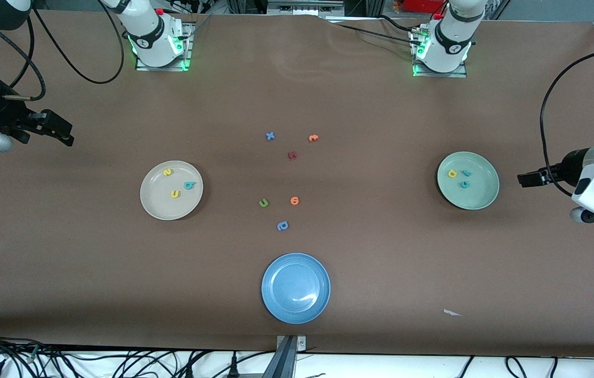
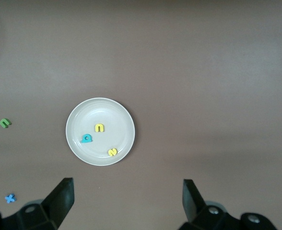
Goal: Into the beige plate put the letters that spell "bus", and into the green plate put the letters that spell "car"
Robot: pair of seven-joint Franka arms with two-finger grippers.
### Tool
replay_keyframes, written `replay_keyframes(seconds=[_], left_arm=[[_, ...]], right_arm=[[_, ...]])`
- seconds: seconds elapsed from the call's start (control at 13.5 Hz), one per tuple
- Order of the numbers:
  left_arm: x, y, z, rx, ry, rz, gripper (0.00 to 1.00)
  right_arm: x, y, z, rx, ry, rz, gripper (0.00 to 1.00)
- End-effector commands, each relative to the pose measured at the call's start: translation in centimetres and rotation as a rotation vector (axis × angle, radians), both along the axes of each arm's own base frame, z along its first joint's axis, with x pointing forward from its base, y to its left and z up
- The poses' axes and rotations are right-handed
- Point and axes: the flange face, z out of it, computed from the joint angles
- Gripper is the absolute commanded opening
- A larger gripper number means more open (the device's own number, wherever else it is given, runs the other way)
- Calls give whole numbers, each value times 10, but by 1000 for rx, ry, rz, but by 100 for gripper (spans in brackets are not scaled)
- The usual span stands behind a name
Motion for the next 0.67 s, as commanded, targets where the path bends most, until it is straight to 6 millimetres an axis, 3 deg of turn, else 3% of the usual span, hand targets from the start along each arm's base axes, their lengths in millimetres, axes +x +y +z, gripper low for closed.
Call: replay_keyframes(seconds=[0.0, 0.15, 0.44, 0.59], left_arm=[[10, -3, 16, 4, 31, -49, 100], [16, 2, 18, -35, 31, -12, 100], [4, 11, 48, -106, -18, 8, 99], [3, 8, 46, -126, -57, 11, 99]], right_arm=[[2, 0, 5, 10, 5, 11, 100], [1, 1, 5, 9, 11, 12, 100], [0, 0, 4, 11, 20, 10, 100], [0, 0, 4, 11, 20, 10, 100]])
